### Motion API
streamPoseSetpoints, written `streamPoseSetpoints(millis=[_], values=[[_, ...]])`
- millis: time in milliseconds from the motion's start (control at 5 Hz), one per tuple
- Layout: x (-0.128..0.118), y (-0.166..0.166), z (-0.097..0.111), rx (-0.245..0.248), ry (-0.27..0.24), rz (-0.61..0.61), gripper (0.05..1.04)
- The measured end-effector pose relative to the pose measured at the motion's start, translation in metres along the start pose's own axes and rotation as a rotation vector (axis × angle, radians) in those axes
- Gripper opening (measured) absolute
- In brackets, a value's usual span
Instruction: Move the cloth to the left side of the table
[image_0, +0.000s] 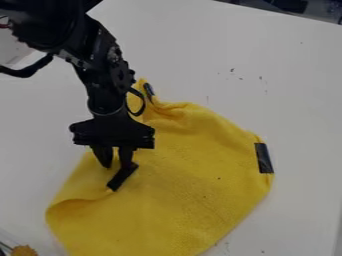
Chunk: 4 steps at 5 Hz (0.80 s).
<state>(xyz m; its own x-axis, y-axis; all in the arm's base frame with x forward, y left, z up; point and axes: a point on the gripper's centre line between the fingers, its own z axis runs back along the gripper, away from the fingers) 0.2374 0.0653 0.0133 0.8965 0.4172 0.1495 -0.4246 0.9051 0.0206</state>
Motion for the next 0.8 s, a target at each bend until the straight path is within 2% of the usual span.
streamPoseSetpoints(millis=[200,400,600,800], values=[[0.0,-0.0004,-0.0014,-0.004,0.001,-0.017,0.112],[0.0005,0.0011,-0.0019,-0.005,0.0,-0.022,0.052],[-0.001,0.0011,-0.0018,-0.003,0.009,-0.018,0.072],[-0.0043,0.0031,0.0035,0.012,0.026,-0.012,0.219]])
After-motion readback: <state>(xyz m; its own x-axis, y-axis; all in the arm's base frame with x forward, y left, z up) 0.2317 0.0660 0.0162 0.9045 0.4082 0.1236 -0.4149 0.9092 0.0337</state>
